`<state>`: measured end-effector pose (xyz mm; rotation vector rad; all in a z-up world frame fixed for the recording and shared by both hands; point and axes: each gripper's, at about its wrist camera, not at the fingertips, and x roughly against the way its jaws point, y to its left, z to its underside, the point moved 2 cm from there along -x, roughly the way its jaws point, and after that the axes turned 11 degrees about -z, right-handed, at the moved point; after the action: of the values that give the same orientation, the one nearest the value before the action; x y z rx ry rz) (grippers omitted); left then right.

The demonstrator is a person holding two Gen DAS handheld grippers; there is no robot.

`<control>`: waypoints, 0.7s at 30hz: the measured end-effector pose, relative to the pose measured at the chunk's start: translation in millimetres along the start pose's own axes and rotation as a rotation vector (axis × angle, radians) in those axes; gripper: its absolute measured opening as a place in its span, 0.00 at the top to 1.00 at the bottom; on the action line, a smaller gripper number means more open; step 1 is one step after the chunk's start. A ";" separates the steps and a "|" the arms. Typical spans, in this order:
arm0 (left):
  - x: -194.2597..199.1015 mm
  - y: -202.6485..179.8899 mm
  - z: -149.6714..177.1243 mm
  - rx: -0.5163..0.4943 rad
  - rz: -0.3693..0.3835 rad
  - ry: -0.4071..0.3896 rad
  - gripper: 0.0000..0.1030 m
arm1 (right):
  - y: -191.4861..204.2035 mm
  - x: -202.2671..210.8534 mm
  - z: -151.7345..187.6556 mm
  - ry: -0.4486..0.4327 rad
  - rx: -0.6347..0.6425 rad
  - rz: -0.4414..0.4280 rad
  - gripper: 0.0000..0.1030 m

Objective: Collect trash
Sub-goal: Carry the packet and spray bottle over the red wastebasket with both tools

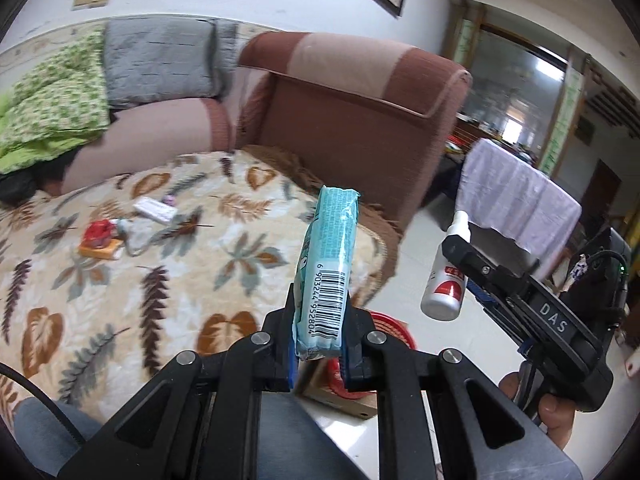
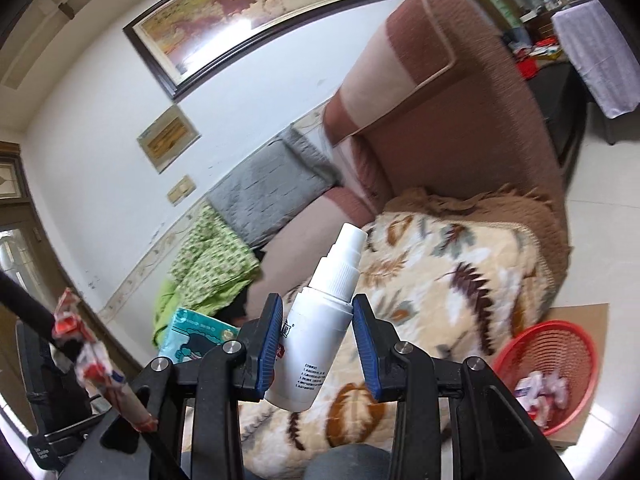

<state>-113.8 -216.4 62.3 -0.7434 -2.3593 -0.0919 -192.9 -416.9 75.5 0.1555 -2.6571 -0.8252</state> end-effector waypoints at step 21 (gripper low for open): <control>-66.9 -78.8 8.5 -0.136 0.219 0.130 0.86 | -80.6 40.3 -12.7 -0.029 -0.084 0.227 0.63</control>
<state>-119.0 -312.9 24.6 -1.0255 -2.1502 -0.2021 -225.8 -498.3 51.7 -0.1776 -2.5988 -0.8662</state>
